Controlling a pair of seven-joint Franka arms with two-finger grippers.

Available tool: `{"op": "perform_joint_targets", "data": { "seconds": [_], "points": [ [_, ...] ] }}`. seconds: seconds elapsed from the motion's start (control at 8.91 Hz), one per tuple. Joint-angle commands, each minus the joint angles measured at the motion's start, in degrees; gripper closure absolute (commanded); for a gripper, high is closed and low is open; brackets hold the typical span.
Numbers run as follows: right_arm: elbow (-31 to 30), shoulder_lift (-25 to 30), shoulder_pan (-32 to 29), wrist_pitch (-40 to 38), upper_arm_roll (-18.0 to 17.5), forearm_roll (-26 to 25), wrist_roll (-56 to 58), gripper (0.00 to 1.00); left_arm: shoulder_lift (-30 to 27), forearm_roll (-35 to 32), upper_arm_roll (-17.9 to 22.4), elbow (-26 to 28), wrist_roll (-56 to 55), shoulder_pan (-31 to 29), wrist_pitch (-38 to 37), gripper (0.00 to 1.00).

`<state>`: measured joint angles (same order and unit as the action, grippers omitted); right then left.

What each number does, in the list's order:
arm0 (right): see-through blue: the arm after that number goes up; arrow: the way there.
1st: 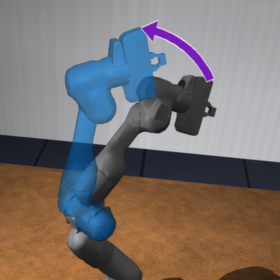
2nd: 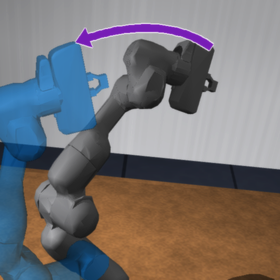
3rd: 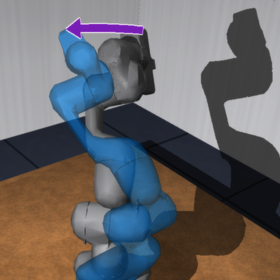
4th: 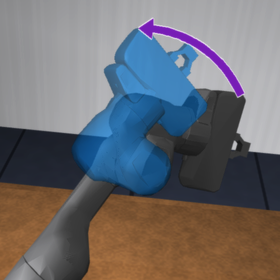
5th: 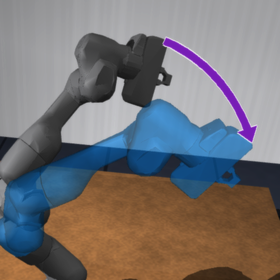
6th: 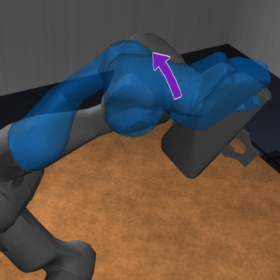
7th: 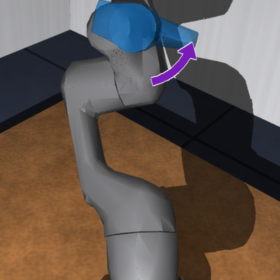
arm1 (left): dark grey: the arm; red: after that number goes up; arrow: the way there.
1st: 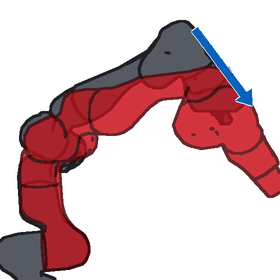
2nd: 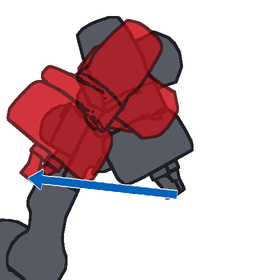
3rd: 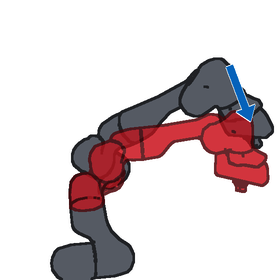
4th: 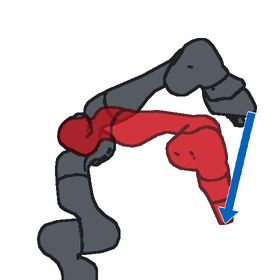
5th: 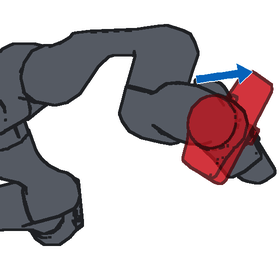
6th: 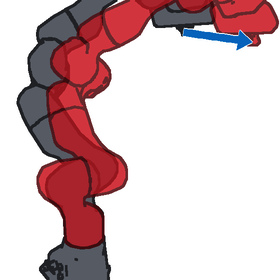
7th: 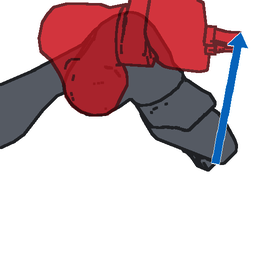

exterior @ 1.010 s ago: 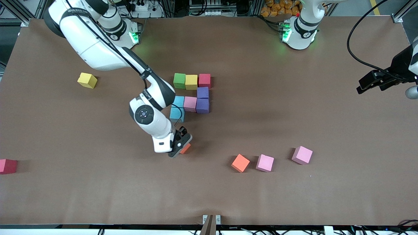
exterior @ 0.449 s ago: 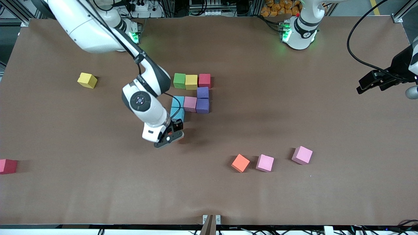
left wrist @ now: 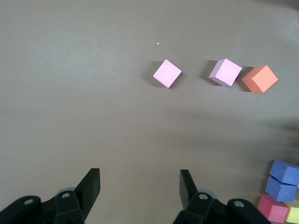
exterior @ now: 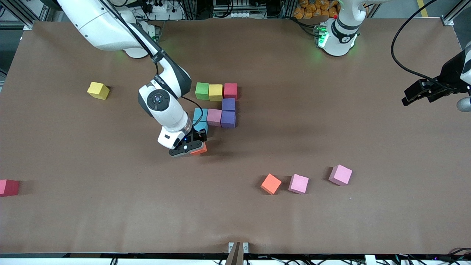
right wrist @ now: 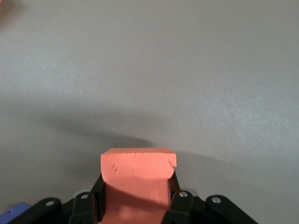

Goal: Form number 2 with 11 blocks
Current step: 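Close the right gripper on the orange cube, then carry the orange cube below the cyan cubes with the right gripper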

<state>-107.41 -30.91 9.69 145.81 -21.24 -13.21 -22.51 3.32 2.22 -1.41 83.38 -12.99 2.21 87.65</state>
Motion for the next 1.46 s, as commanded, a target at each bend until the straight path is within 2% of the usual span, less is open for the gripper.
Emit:
{"op": "perform_joint_targets", "data": {
  "seconds": [0.0,0.22,0.34,0.67,1.12,1.35],
  "points": [
    [-2.0,2.7,0.8,2.1,2.9,0.6,-1.0,1.0,0.1,1.8,0.0,-0.6,-0.5,-0.3,-0.1,0.23],
    [-1.8,2.9,3.8,3.4,6.0,-0.1,-4.3,1.0,0.1,1.7,0.0,-0.6,-0.5,-0.3,-0.1,0.23],
    [-1.7,2.8,5.4,3.4,8.0,-2.5,-7.0,1.0,0.1,1.7,0.0,-0.6,-0.6,-0.3,-0.1,0.23],
    [-1.7,2.5,9.8,3.2,11.0,-4.4,-13.8,1.0,0.1,1.7,0.0,-0.6,-0.5,-0.4,-0.1,0.23],
    [-2.1,2.0,11.9,3.0,11.2,-12.1,-20.5,1.0,2.7,0.7,-0.5,-0.8,-2.2,1.2,1.0,0.23],
    [-2.9,1.8,11.9,3.2,11.2,-12.3,-21.2,1.0,4.2,1.7,0.1,-0.7,-2.1,-1.6,1.2,0.23]
  ]
}}
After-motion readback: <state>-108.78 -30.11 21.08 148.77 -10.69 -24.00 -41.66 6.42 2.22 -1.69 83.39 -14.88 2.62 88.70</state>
